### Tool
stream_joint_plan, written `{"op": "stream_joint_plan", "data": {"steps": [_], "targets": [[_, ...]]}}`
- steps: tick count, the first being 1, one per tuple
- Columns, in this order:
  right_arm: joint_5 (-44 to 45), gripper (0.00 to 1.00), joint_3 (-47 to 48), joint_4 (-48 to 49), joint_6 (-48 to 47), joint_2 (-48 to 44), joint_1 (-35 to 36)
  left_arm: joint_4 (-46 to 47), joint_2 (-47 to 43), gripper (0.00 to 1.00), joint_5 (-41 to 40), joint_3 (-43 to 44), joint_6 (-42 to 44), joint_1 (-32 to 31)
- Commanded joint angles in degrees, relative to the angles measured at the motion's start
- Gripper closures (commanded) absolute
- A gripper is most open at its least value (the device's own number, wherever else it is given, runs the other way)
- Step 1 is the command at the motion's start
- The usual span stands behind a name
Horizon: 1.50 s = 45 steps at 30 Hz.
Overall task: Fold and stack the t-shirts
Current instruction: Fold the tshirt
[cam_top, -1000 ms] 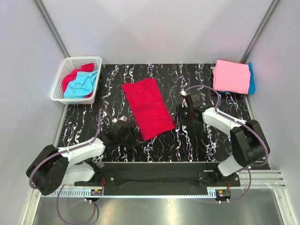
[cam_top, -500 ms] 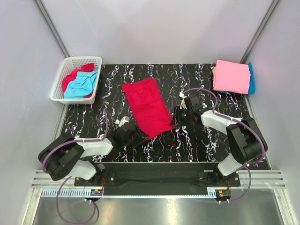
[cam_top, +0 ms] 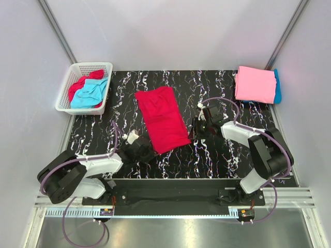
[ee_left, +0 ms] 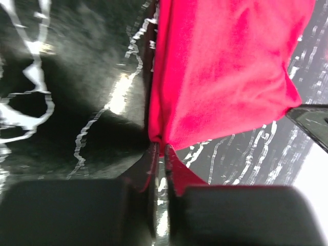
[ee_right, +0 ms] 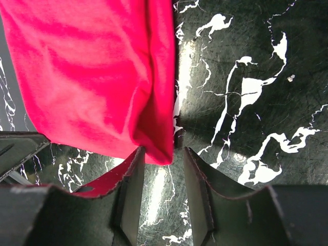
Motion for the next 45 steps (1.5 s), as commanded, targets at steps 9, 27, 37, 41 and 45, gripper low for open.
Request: {"op": "stream_joint_plan", "data": {"steps": [9,27,37,41,45], "targets": [[-2.6,0.58,-0.2,1.6,1.2,-1.4,0.2,-8.3,-6.0,1.0,-7.7,0.5,1.6,-1.5],[-8.1,0.55,-6.7,5.9,1.7,-7.9,5.3,-10.6,-8.5,1.0,-9.0,1.0,3.2,-1.6],[-6.8,0.55,-4.2,6.5,-1.5,-2.3,5.8,-10.4,-8.2,1.0,-8.5,1.3,3.4,-1.6],[-5.9,0.55,-3.6,8.7,-2.0,-0.2,5.8,-10.6,-8.5,1.0,-8.6,1.2,3.7,-1.6],[-5.0,0.56,-2.3,9.0,-3.1,2.6,5.7,-11.0,-8.8,1.0,-8.8,1.4,3.9,-1.6]]}}
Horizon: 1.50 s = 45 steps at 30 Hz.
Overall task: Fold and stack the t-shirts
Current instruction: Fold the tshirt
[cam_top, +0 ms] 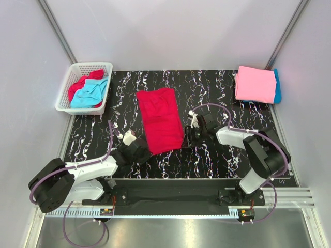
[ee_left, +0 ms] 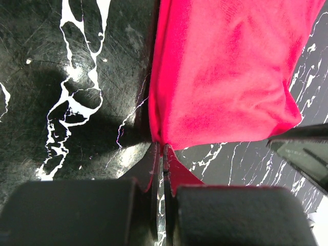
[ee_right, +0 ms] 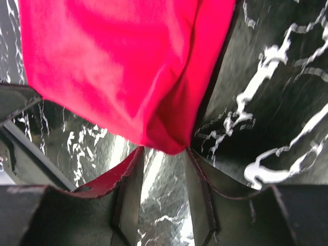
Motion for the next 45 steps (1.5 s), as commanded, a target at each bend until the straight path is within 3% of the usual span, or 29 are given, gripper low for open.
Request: {"op": "stream_joint_plan", "data": {"steps": [1,13,16,17,18,19,30,37,45], "targets": [[1.5,0.56,3.3,3.2,-2.2,2.1,0.3,0.1,-0.7,1.0,-2.1,1.4,1.2,-0.2],[2.6,0.59,4.3,4.8,-3.0,1.0,0.3,-0.2,-0.8,1.0,-2.0,1.4,1.2,-0.2],[1.8,0.71,4.4,4.7,-2.3,1.6,0.4,-0.2,-0.9,1.0,-1.9,1.2,1.1,-0.2],[1.7,0.89,4.3,4.3,-1.9,1.4,0.3,-0.3,-1.1,1.0,-1.9,1.2,1.1,-0.2],[1.6,0.98,4.3,4.1,-1.6,1.2,0.3,-0.3,-1.2,1.0,-2.0,1.1,1.1,-0.2],[1.5,1.0,4.3,4.1,-1.4,1.0,0.3,-0.3,-1.4,1.0,-2.2,1.0,1.1,-0.2],[3.1,1.0,0.8,-4.3,5.8,-3.4,0.7,-8.5,-8.9,1.0,-4.8,1.1,0.4,-0.3],[-0.2,1.0,-3.0,-4.3,9.3,-8.0,4.9,-15.1,-19.9,1.0,-4.5,-1.8,0.4,-0.6],[0.0,1.0,-5.0,-7.5,12.6,-16.3,8.7,-21.2,-26.4,1.0,-7.4,-1.6,0.4,-2.8]]}}
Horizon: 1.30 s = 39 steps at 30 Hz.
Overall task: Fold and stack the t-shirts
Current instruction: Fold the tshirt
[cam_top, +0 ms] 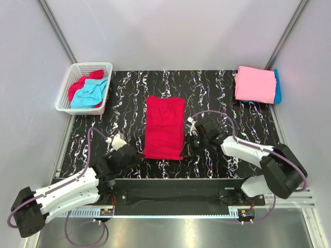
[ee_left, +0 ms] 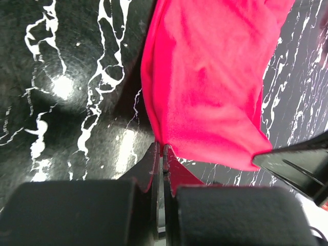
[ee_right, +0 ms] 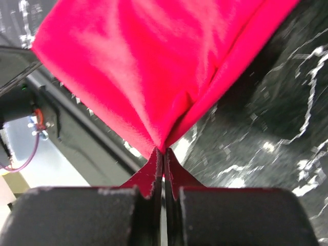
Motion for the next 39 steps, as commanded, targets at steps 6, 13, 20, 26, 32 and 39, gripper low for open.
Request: {"op": "stream_joint_plan", "data": {"steps": [6,13,20,26,32,39], "targets": [[1.7,1.0,-2.9,-4.4,3.1,-8.6,1.4,-5.8,-2.3,1.0,-7.0,1.1,-0.3,-2.5],[2.1,1.0,-3.7,-4.9,3.6,-8.8,2.0,-6.4,-0.8,1.0,-9.0,3.4,1.1,-4.4],[3.1,1.0,-3.5,-4.8,3.4,-6.5,2.1,-7.5,0.2,1.0,-10.6,4.8,1.0,-5.6],[3.2,1.0,-3.1,-5.0,3.5,-6.9,2.1,-7.9,0.3,1.0,-11.6,6.4,2.1,-6.5],[4.4,1.0,-0.6,-8.9,3.7,-9.9,2.1,-8.5,0.2,1.0,-12.4,8.8,3.0,-7.6],[7.5,1.0,4.4,-14.1,3.0,-14.3,2.1,-9.5,-0.1,1.0,-15.3,12.9,5.2,-8.6]]}}
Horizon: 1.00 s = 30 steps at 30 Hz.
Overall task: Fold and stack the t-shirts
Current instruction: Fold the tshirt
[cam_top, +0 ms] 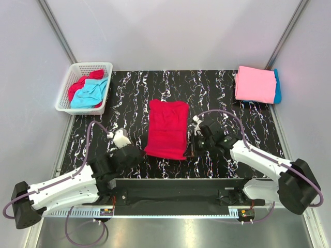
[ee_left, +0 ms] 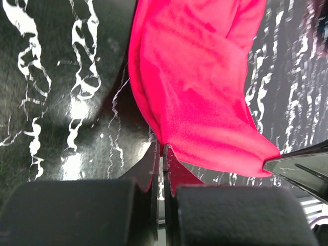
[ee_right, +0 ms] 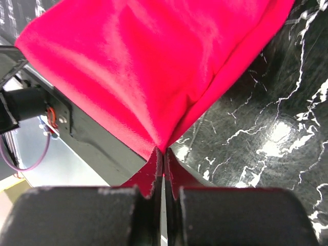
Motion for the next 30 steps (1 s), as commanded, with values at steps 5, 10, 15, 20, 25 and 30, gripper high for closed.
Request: {"op": "stream_joint_plan", "data": {"steps": [5,10,15,20,25,30], "targets": [[5.1,1.0,7.3,-7.9,-2.1,-4.5,0.3,-1.2,0.1,1.0,-9.3,8.9,5.7,-0.8],[6.2,1.0,8.7,-9.4,-2.4,-6.1,0.3,-1.3,0.5,1.0,-11.7,12.8,8.3,-1.2],[10.2,1.0,11.3,-10.2,-3.5,-5.7,0.3,0.3,4.7,1.0,-15.0,16.4,12.5,-1.2],[15.6,1.0,16.5,-10.7,-5.7,-2.6,0.2,2.7,10.1,1.0,-17.4,21.3,15.9,-1.2],[19.7,1.0,22.1,-10.9,-9.6,2.7,0.2,3.3,15.4,1.0,-20.7,25.9,16.8,-0.6],[24.1,1.0,27.9,-10.8,-12.8,8.7,-0.8,3.2,23.0,1.0,-20.4,29.9,17.1,3.5]]}}
